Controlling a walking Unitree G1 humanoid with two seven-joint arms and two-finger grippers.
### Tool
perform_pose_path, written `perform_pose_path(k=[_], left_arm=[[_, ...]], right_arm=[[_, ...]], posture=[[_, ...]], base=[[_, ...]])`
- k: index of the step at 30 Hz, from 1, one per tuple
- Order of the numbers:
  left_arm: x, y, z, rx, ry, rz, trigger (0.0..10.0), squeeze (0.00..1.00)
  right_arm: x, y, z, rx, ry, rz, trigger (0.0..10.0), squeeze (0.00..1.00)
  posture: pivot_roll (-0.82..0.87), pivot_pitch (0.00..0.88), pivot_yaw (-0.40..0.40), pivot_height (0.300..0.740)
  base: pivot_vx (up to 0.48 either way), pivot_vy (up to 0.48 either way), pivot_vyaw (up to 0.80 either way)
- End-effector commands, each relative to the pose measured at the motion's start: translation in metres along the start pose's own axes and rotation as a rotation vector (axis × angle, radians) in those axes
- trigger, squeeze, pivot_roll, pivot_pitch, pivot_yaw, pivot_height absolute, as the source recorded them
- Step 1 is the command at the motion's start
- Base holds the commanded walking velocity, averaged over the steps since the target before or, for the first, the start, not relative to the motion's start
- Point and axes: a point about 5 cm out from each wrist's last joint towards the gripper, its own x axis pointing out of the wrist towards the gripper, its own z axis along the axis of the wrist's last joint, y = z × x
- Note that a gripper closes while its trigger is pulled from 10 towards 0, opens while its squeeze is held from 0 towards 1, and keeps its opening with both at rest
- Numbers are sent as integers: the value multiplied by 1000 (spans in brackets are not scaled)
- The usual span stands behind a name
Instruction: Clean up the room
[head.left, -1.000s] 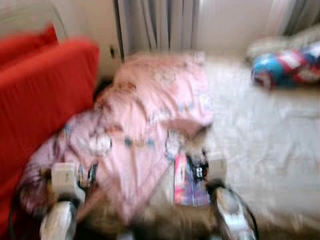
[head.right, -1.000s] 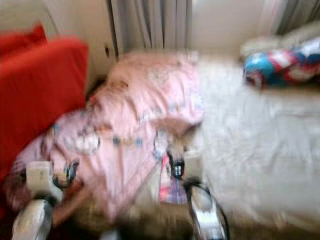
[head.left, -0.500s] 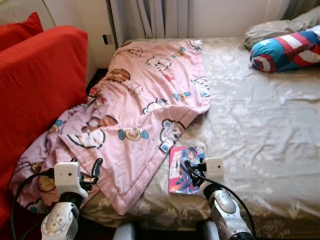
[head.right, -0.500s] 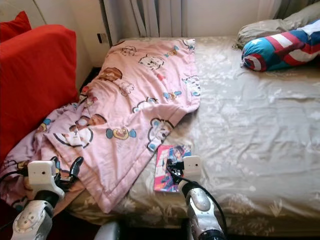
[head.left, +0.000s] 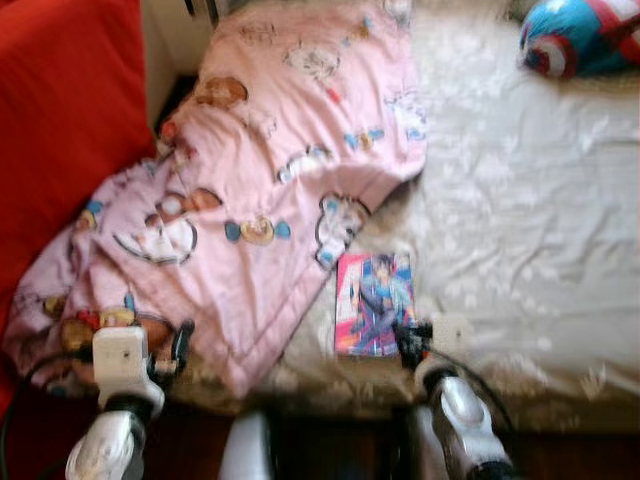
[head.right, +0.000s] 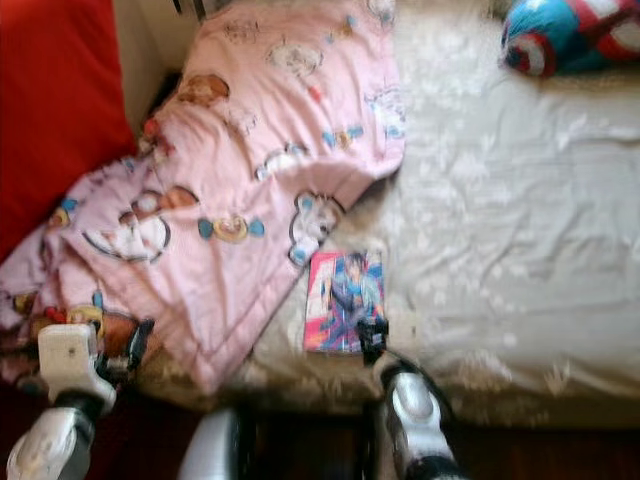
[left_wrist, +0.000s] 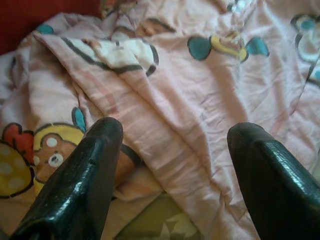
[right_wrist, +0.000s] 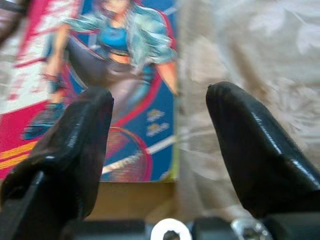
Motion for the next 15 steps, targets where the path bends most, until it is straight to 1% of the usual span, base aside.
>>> perform_pose_path(k=[1, 7, 9, 10, 12, 13, 15], left_arm=[[-8, 9, -2, 12, 28, 28, 10000, 0], [-11, 10, -2, 21, 40, 30, 10000, 0], [-14, 12, -2, 28, 48, 35, 10000, 0], [-14, 12, -2, 28, 48, 35, 10000, 0], [-17, 13, -3, 35, 56, 34, 10000, 0], [-17, 13, -3, 35, 56, 34, 10000, 0], [-18, 15, -2, 40, 61, 33, 10000, 0]], right_arm=[[-1, -2, -2, 22, 4, -31, 10000, 0], [3, -2, 2, 54, -1, -26, 10000, 0], [3, 1, 1, 94, 2, -8, 10000, 0], [3, 1, 1, 94, 2, -8, 10000, 0], [4, 5, 2, 129, -4, 27, 10000, 0], [4, 5, 2, 129, -4, 27, 10000, 0], [4, 6, 1, 158, 1, 34, 10000, 0]], posture=[[176, 357, 77, 613], [192, 360, 86, 613], [201, 361, 96, 613], [201, 361, 96, 613], [207, 364, 100, 613], [207, 364, 100, 613], [213, 365, 107, 613]], base=[[0, 0, 0], [0, 0, 0], [0, 0, 0], [0, 0, 0], [0, 0, 0], [0, 0, 0], [0, 0, 0]])
